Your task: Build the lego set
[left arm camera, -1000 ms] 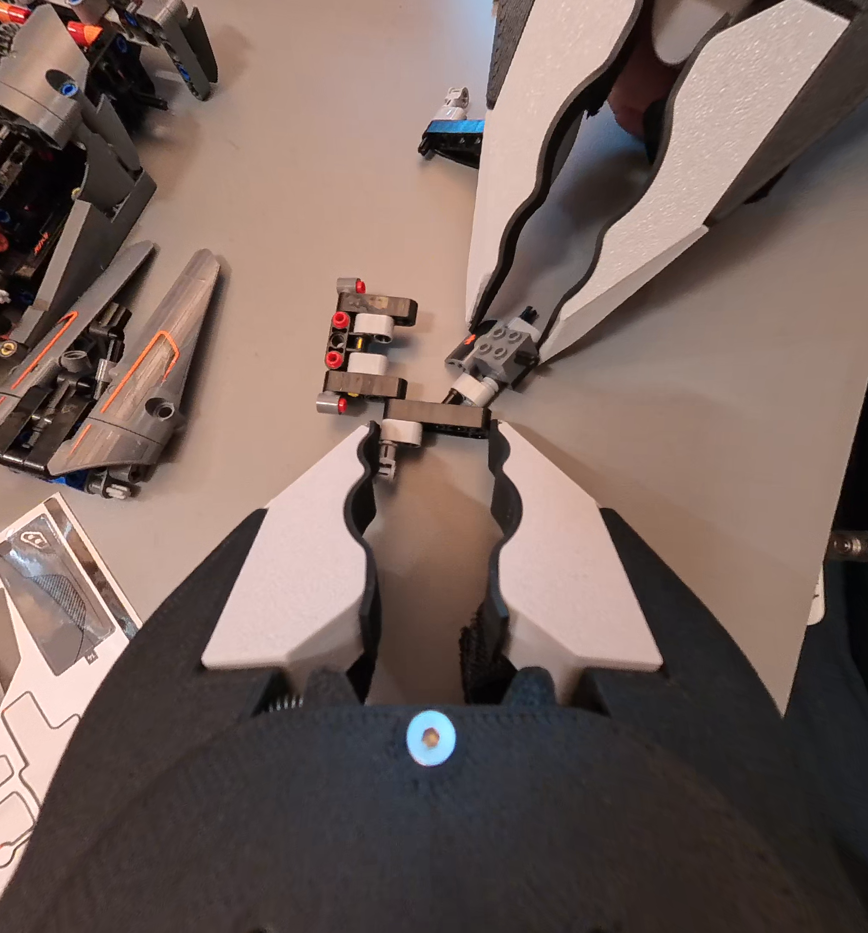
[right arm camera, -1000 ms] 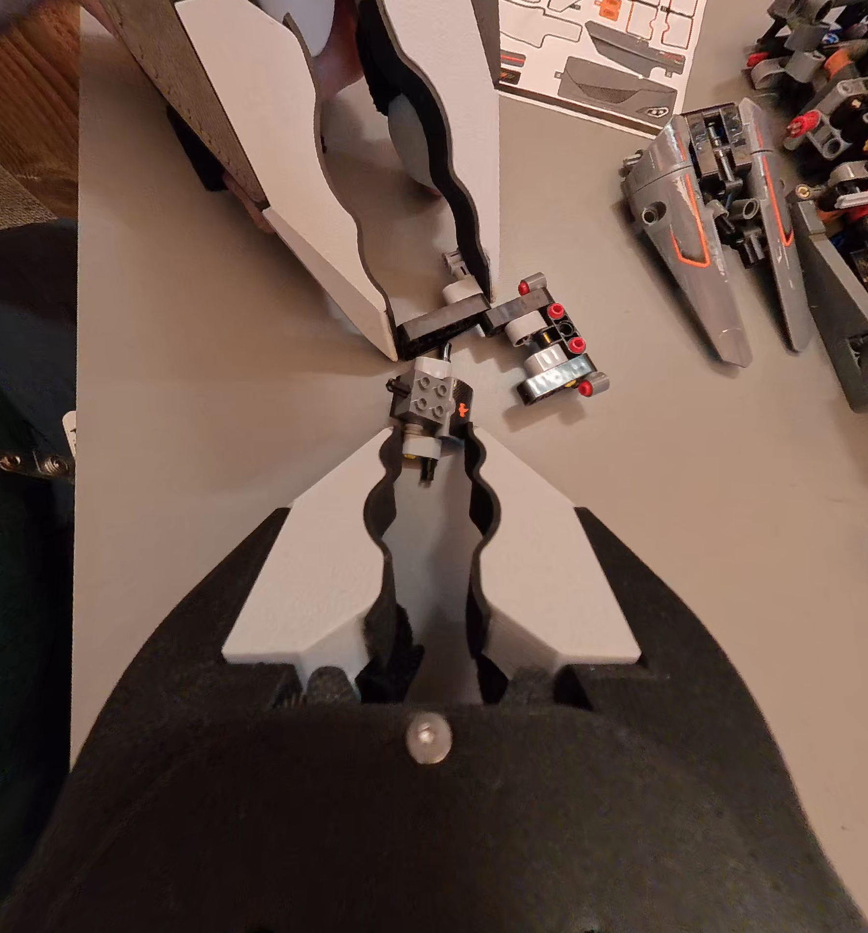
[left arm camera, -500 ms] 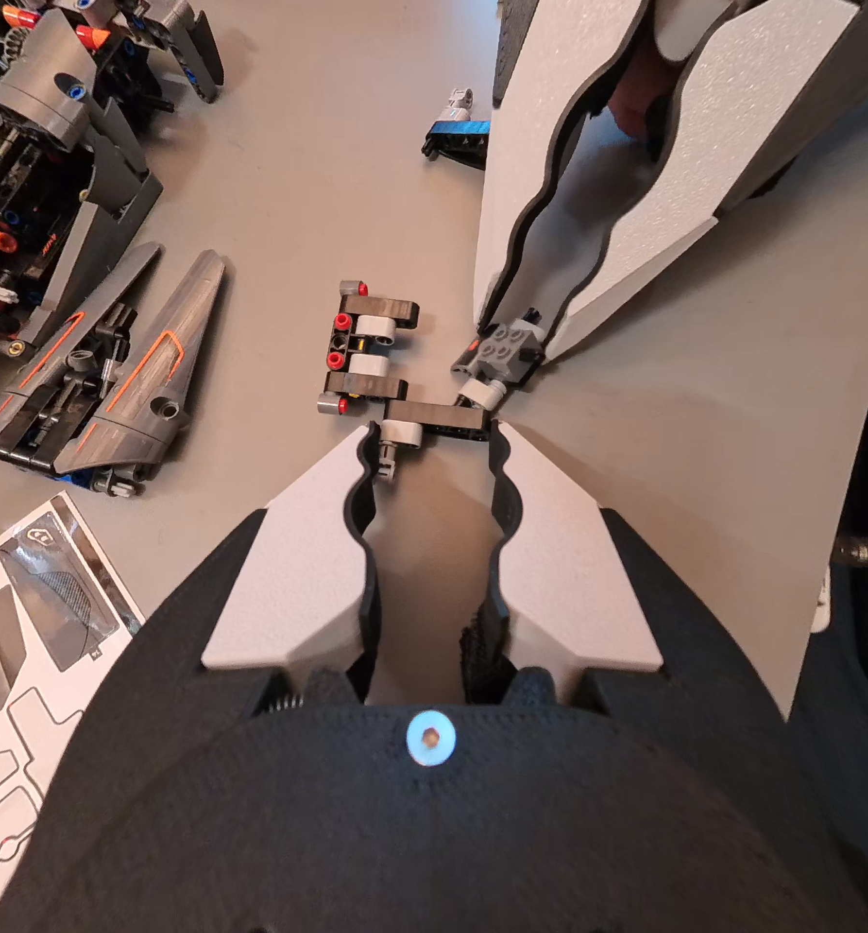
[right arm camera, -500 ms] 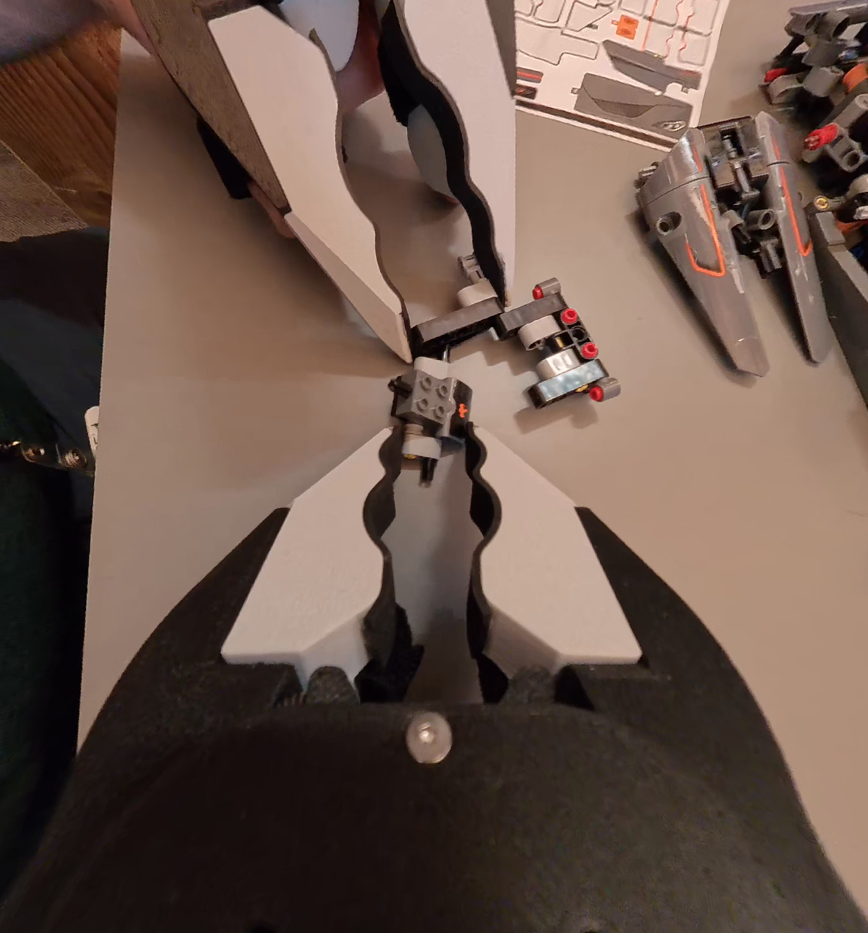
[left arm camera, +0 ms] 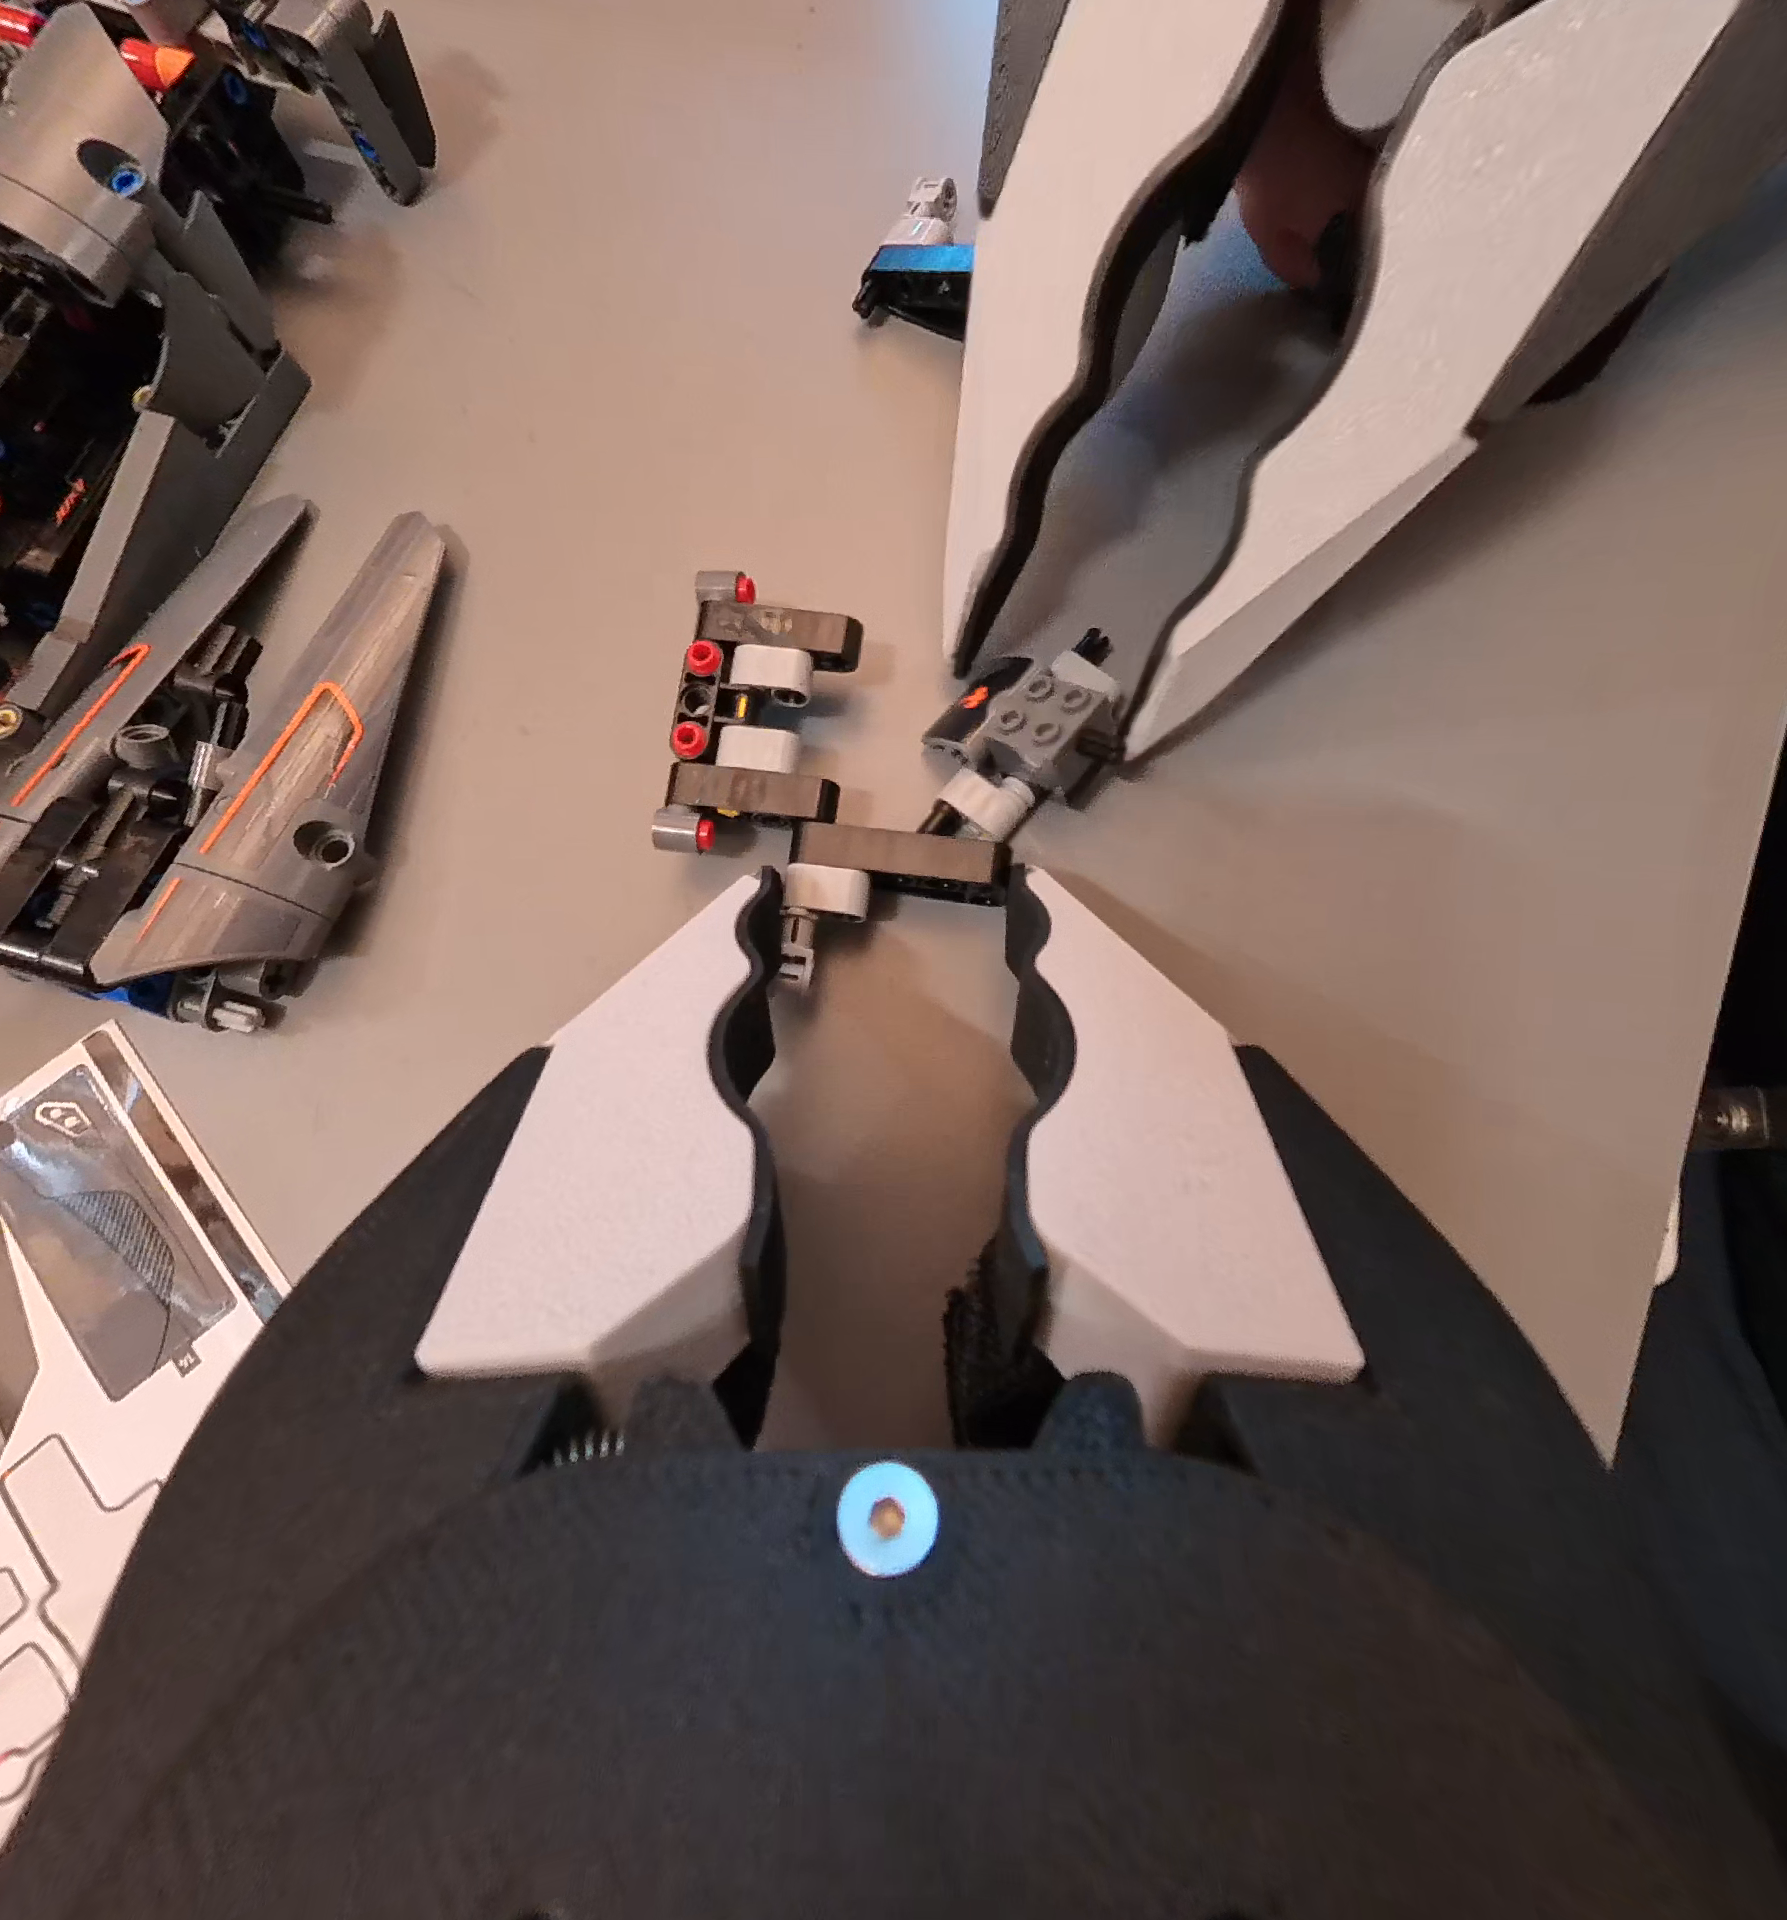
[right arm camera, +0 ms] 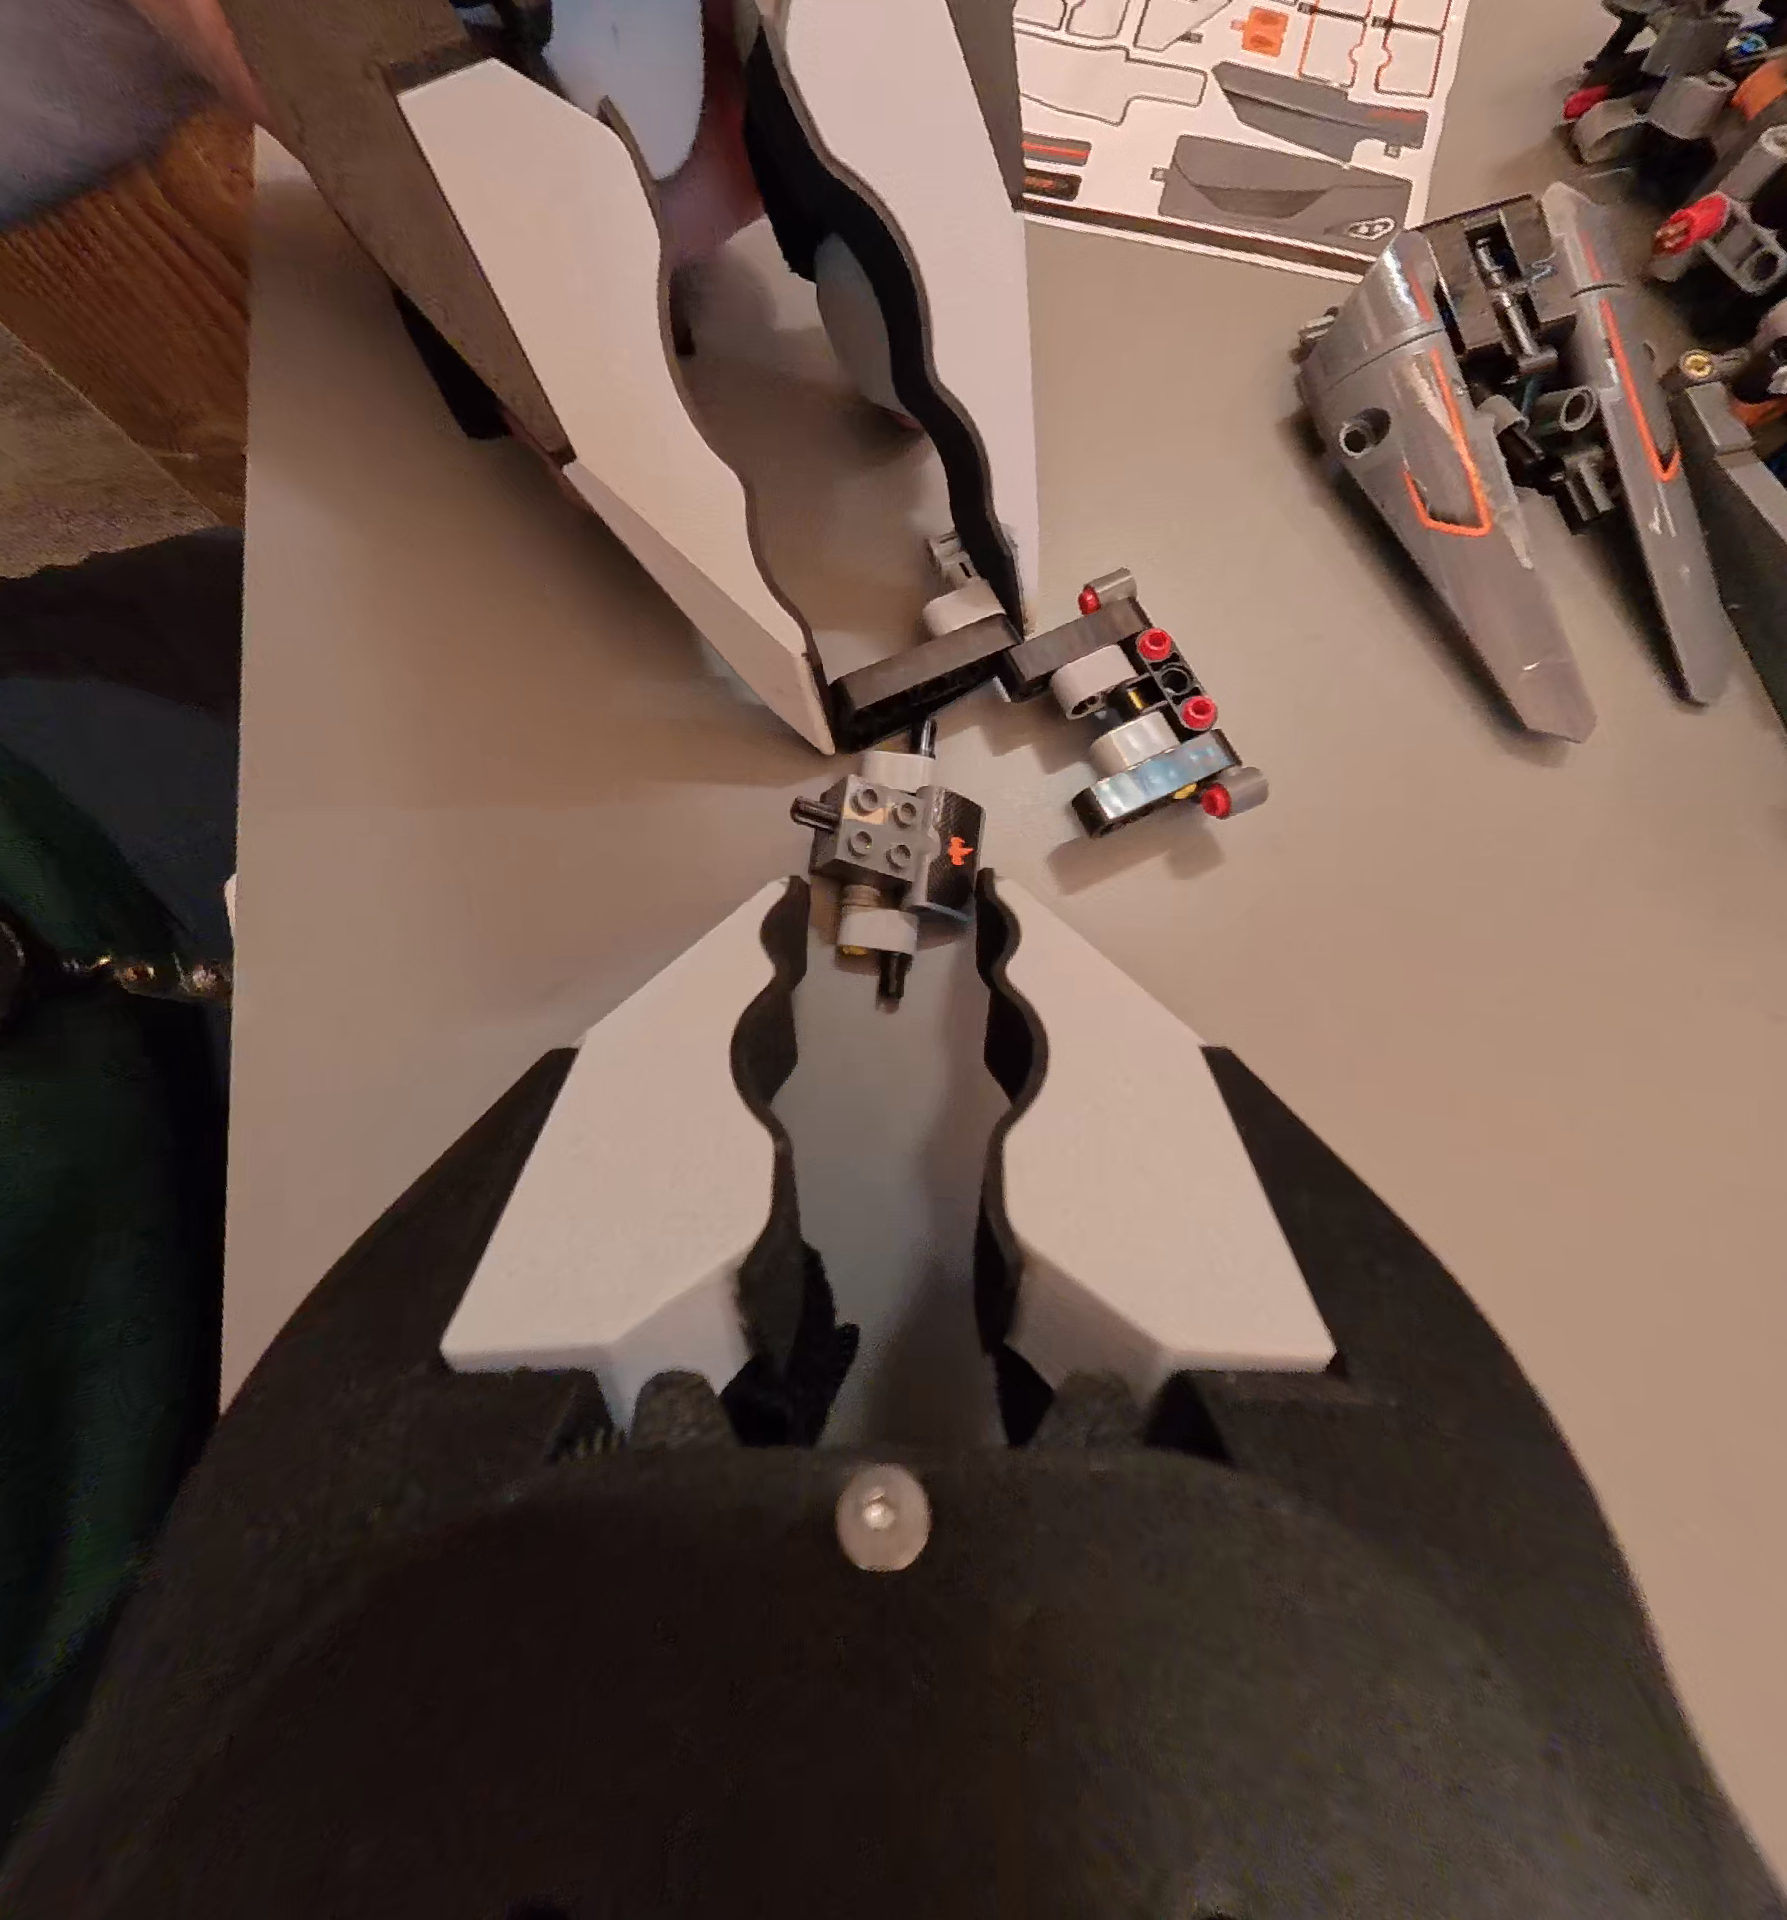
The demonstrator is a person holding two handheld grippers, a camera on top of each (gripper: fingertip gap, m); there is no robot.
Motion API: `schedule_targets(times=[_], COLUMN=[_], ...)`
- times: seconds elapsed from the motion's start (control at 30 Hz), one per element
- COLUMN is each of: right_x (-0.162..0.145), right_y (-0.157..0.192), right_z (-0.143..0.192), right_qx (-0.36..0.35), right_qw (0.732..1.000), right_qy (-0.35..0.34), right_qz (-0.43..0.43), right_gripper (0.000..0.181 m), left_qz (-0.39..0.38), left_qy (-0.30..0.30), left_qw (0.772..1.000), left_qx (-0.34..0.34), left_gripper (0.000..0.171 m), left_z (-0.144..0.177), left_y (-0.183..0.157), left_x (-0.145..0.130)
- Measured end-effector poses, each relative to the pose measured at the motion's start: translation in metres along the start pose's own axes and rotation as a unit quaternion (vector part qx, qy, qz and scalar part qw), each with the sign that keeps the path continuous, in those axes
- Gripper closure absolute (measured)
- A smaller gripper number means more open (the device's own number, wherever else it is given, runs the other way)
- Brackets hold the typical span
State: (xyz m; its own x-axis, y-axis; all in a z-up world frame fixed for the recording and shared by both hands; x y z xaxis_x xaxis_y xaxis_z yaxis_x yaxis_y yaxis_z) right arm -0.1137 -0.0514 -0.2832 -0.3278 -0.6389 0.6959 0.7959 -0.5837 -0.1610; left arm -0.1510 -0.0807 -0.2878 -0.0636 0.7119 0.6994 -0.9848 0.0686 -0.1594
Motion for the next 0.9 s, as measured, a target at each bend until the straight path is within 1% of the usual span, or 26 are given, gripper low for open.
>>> schedule_targets(times=[0.13,0.37,0.43,0.53,0.6,0.67,0.77,0.9], right_x=[-0.003,-0.005,-0.005,-0.004,0.000,0.002,0.003,0.003], right_y=[-0.001,0.003,0.003,0.004,0.005,0.005,0.000,-0.001], right_z=[0.005,0.001,0.000,0.002,0.002,-0.003,-0.008,-0.009], right_qx=[-0.014,-0.011,-0.007,0.004,0.010,0.013,-0.001,0.008], right_qw=[1.000,1.000,1.000,1.000,1.000,1.000,0.999,0.999], right_qy=[0.011,0.015,0.016,0.020,0.016,0.018,0.033,0.029], right_qz=[0.004,-0.006,-0.013,-0.020,-0.020,-0.020,-0.016,-0.013], right_gripper=[0.157,0.159,0.155,0.140,0.138,0.141,0.155,0.156], left_qz=[-0.003,-0.009,-0.010,-0.014,-0.015,-0.021,-0.025,-0.027], left_qy=[0.001,0.003,0.004,0.005,0.005,0.006,0.008,0.010], left_qw=[1.000,1.000,1.000,1.000,1.000,1.000,0.999,0.999], left_qx=[-0.004,-0.006,-0.008,-0.009,-0.011,-0.015,-0.022,-0.030], left_gripper=[0.130,0.130,0.130,0.130,0.130,0.130,0.130,0.130], left_z=[0.000,0.000,0.000,0.001,0.001,0.001,0.002,0.003], left_y=[0.000,0.000,0.000,0.000,0.000,0.000,0.001,0.001], left_x=[0.000,0.000,0.000,0.000,-0.001,-0.001,-0.001,-0.002])
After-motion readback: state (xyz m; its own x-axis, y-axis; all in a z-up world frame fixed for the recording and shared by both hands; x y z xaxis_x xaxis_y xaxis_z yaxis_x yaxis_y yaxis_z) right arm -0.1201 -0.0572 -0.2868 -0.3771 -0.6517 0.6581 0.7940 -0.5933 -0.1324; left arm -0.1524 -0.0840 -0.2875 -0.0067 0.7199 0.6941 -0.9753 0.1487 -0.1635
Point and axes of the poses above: each gripper's, where its closed fingertips meet, z back along the fingers, x out of its top, y = z × x across the jaws, the point moved 1 cm from there along z, back along the fingers, and after that the axes turned 15 degrees about z, right-handed, at the moved point
